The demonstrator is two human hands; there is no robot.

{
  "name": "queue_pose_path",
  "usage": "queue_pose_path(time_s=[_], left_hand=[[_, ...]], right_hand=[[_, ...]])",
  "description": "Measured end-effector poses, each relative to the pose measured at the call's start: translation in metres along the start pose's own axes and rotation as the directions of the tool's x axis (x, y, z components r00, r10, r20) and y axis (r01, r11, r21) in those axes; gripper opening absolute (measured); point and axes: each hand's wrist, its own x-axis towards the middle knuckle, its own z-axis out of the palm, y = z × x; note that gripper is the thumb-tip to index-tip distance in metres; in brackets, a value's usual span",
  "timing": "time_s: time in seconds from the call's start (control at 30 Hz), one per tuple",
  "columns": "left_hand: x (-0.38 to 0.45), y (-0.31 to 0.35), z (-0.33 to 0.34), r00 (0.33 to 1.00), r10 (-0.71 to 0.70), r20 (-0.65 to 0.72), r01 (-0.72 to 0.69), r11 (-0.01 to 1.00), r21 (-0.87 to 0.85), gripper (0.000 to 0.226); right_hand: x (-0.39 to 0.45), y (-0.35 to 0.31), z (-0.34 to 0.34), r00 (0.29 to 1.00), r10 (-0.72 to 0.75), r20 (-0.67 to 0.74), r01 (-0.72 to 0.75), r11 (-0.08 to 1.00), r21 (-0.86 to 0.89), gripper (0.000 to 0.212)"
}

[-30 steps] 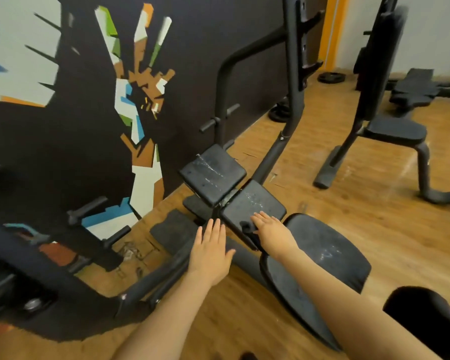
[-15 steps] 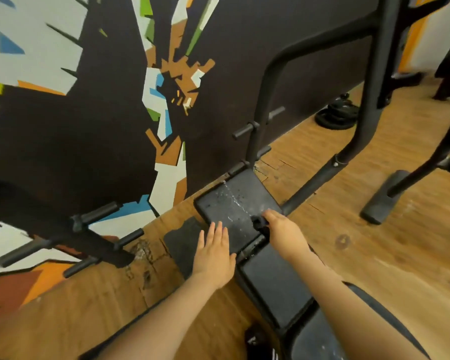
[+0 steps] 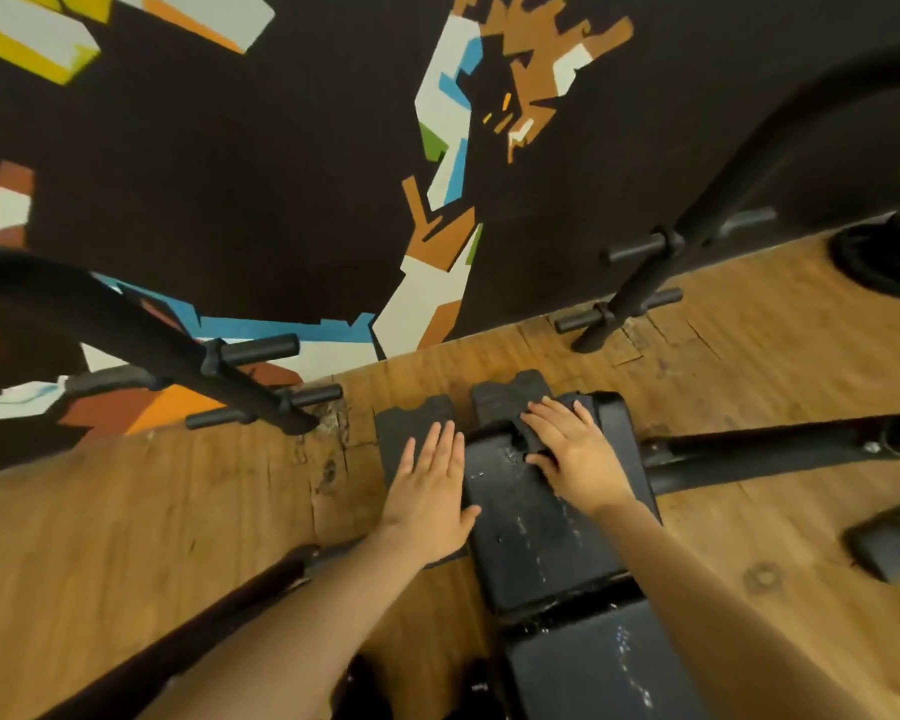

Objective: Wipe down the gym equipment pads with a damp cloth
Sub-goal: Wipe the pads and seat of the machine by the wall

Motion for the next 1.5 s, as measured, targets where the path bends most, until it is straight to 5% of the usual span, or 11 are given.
queue_pose_path(time_s=[0.23, 0.37, 0.5, 0.67, 0.77, 1.0, 1.23, 1.33, 1.5], left_hand=[[0.01, -0.005, 0.016, 1.0, 0.02, 0.006, -0.02, 0.997, -0.076, 0.098], [0.013, -0.009, 0.021, 0.998, 0.051, -0.021, -0.053, 0.99, -0.131, 0.098], [0.013, -0.01, 0.029, 0.998, 0.059, -0.037, -0.065, 0.983, -0.172, 0.099], [0.012, -0.015, 0.028, 0.999, 0.031, -0.004, -0.031, 0.958, -0.284, 0.104], [0.013, -0.016, 0.03, 1.0, 0.001, 0.008, 0.002, 0.938, -0.347, 0.108], [0.013, -0.018, 0.03, 1.0, 0.006, -0.006, -0.008, 0.938, -0.347, 0.109], [0.014, -0.023, 0.03, 0.997, -0.043, 0.059, 0.064, 0.913, -0.403, 0.118], [0.016, -0.022, 0.029, 0.998, -0.043, 0.055, 0.061, 0.913, -0.404, 0.121], [0.018, -0.019, 0.024, 0.997, -0.054, 0.058, 0.071, 0.935, -0.346, 0.119]], right_hand=[[0.023, 0.028, -0.018, 0.977, 0.213, 0.01, -0.213, 0.973, 0.086, 0.046], [0.041, -0.027, -0.007, 0.984, 0.047, 0.172, -0.053, 0.998, 0.035, 0.047], [0.037, -0.046, 0.006, 0.992, -0.084, 0.099, 0.079, 0.995, 0.055, 0.046], [0.023, 0.027, -0.025, 0.964, 0.238, 0.115, -0.246, 0.967, 0.06, 0.028], [0.036, 0.012, -0.024, 0.942, 0.312, 0.128, -0.311, 0.95, -0.025, 0.024], [0.048, -0.055, 0.01, 0.985, 0.102, 0.136, -0.111, 0.992, 0.058, 0.032], [0.038, 0.022, -0.034, 0.859, 0.496, 0.129, -0.504, 0.863, 0.035, 0.019], [0.052, -0.034, -0.013, 0.91, 0.391, 0.135, -0.39, 0.92, -0.037, 0.026], [0.044, -0.084, 0.011, 0.995, 0.078, 0.068, -0.084, 0.993, 0.087, 0.033]])
